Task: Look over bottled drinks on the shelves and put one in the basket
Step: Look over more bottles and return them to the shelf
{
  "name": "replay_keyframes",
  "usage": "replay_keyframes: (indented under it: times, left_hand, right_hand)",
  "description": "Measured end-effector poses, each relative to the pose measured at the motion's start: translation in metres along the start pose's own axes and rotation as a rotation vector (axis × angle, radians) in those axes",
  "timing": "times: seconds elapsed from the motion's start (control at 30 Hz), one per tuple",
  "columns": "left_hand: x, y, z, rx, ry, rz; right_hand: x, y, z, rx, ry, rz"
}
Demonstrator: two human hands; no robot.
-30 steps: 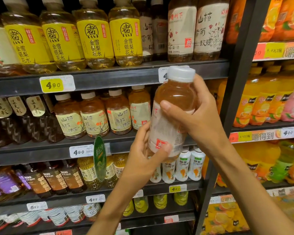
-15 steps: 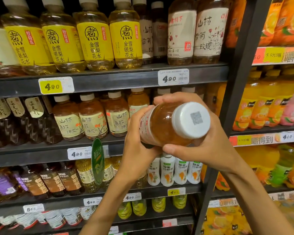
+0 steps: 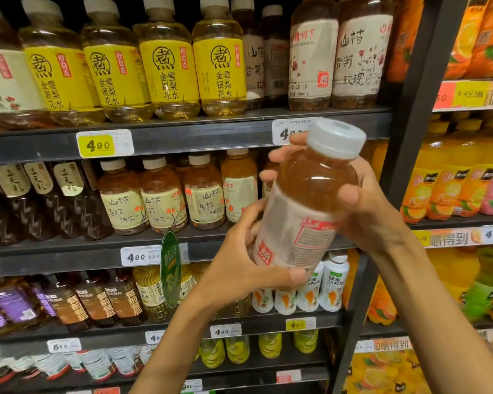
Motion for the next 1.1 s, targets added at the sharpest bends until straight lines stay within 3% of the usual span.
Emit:
replay_keyframes:
  times: [0.1,0.23,0.37,0.53,0.77,0.93,1.1]
  left_hand:
    - [0.005,-0.005,-0.001,-0.029,0.052,-0.047]
    - [0.011,-0.01,-0.004,-0.184,0.074,-0.077]
    - [0.01,-0.028,-0.002,-0.229,0.07,-0.007]
    - [0.003,-0.034,0.002,-0.357,0.073,-0.096]
    - [-0.004,-0.031,0.0,-0.231,0.213,-0.39]
    - [0.003,-0.027,0.004,-0.325,0.172,-0.239]
    - [-0.003,-0.025,0.022,-0.267,0.091,0.017]
  right_hand:
    - [-0.004,0.001,0.002,-0.133,-0.016,-0.019]
    - [-0.003,-0.002,0.003,-0.354,0.009,-0.162]
    - [-0.004,-0.009,0.005,-0.507,-0.047,-0.08]
    - [0.0,-0.001,0.009,-0.417,-0.17,-0.037]
    - [0.0,0.008,0.024,-0.249,-0.217,0.163]
    - [0.002,0.005,0.025,-0.377,-0.129,0.054]
    - [0.014,0.001,0.034,-0.509,-0.014,-0.143]
Point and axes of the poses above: each hand's wrist, its own z-axis towards the middle knuckle, its own y-axis out of the back of the hand, x = y × z, the point moved 1 cm from there along z, towards the middle knuckle, and after that the axes turned 14 degrees about -y, right-handed, at the moved point
